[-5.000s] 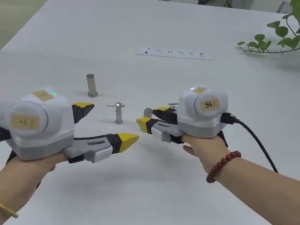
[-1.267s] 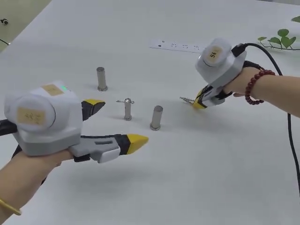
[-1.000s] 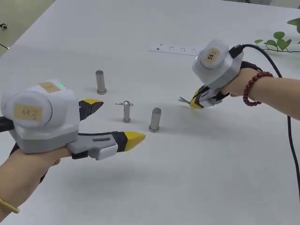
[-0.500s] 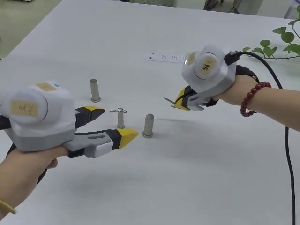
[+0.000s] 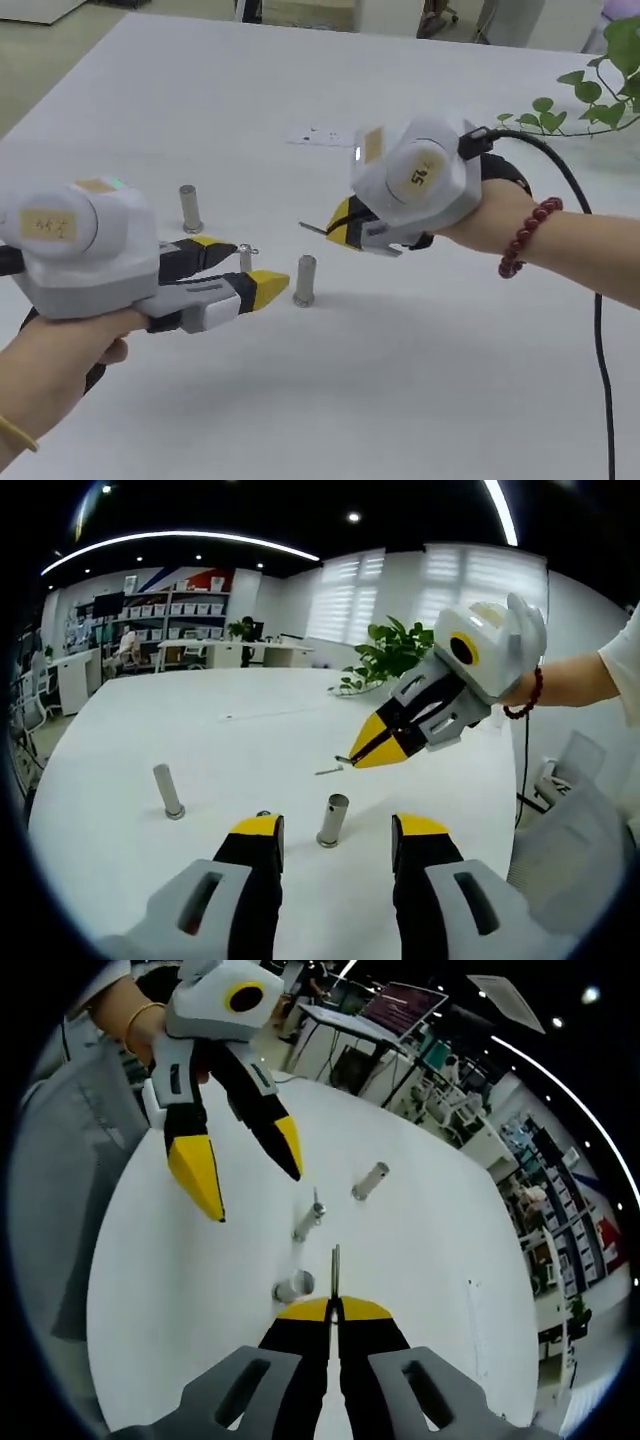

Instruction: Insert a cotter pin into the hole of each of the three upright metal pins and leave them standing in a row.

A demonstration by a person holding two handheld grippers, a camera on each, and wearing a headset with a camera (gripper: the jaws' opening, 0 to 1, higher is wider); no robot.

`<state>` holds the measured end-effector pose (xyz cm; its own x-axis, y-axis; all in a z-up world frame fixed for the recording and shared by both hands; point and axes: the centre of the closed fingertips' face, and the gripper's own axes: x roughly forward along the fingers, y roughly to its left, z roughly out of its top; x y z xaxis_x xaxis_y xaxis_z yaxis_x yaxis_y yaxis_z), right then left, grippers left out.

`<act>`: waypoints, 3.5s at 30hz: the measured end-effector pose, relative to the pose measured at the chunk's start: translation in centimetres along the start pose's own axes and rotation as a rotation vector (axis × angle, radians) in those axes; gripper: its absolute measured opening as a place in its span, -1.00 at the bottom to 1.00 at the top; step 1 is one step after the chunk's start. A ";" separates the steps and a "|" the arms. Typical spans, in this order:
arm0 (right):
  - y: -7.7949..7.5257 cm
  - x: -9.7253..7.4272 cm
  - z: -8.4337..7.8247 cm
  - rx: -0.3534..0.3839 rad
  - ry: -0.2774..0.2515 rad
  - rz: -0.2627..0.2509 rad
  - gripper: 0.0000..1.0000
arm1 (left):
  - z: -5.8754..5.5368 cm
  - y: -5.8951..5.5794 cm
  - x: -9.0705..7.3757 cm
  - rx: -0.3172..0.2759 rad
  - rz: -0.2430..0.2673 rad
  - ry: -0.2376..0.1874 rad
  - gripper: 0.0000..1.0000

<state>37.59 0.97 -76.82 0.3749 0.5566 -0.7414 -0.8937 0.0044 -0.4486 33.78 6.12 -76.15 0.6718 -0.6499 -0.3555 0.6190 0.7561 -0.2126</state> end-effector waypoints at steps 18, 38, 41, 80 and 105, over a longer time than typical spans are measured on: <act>2.3 -0.8 3.2 -0.120 -0.059 0.009 -0.96 | 1.5 -1.7 0.2 -0.179 -0.089 -0.058 -0.59; 3.4 -1.0 4.2 -0.163 -0.075 0.008 -0.96 | 1.6 -2.0 0.0 -0.234 -0.110 -0.084 -0.97; 3.4 -1.0 4.2 -0.160 -0.076 0.008 -0.96 | 1.5 -2.0 -0.1 -0.239 -0.115 -0.080 -0.98; 4.6 -2.1 3.3 0.303 -0.292 0.187 -0.77 | 1.4 -3.9 -1.0 -0.041 -0.216 -0.070 -1.00; 7.5 -3.0 3.2 0.338 -0.323 0.312 -0.84 | 0.7 -6.4 -1.4 -0.019 -0.340 -0.065 -0.99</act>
<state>28.99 2.03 -76.37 0.0333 0.8002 -0.5988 -0.9993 0.0354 -0.0083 29.17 2.15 -73.71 0.4535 -0.8678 -0.2031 0.8042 0.4967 -0.3265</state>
